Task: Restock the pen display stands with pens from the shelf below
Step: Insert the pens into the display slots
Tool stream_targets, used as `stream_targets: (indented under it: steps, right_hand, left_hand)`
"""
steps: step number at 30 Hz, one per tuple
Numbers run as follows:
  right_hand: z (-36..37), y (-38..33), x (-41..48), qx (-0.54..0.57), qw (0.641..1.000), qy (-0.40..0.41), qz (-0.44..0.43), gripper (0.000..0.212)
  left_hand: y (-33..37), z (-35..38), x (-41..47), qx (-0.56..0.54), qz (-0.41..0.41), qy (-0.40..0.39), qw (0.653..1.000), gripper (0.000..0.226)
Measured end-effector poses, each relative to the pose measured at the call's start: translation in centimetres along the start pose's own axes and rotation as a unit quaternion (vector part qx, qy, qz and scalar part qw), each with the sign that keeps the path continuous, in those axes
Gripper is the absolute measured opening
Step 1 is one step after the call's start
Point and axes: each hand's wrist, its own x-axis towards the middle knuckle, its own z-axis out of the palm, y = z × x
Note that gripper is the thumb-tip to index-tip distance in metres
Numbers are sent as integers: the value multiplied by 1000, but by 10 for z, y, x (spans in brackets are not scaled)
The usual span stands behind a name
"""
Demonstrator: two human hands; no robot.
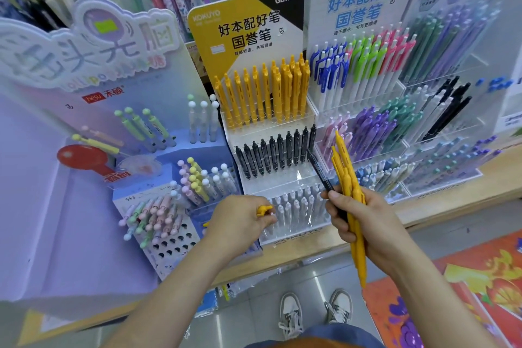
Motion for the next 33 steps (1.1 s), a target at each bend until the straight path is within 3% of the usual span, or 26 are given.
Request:
stream_targets:
  steps: [3,7,12,14,16,18,21,24,27,33]
  right_hand:
    - [1,-1,-1,1,1000,-13,8,27]
    - [3,-1,-4,-13,1000,-20,9,29]
    - [5,-2,-4,-17,1000,-23,14,25]
    - [6,-3,-4,-17,999,-29,15,29]
    - [5,-4,-4,-14,999,-35,19,32]
    - [6,-5,-4,-11,999,-38,24,30]
    - [8,-7,-3,0,999,-42,31,26]
    - [11,-11,-2,14,998,-48,33,23]
    - [14,-16,0,27,998,-56,31,18]
    - [19,-28,3,34,998,-55,11,21]
  left_hand:
    - [-3,6,-2,82,12,-42,996,20]
    - [-2,17,-6,108,23,1,994,26]
    - [0,15,-2,98,-48,-14,994,28]
    - [-2,8,-7,29,-68,-5,997,28]
    - [-1,-8,-13,-113,-72,7,991,27]
    - [5,-29,-16,-243,-43,12,969,27]
    - [11,-57,-12,-326,-9,80,942,25]
    - [18,-78,-1,-448,-35,142,882,23]
    - [26,-98,11,-465,4,182,867,20]
    - [38,-137,44,-391,73,191,897,10]
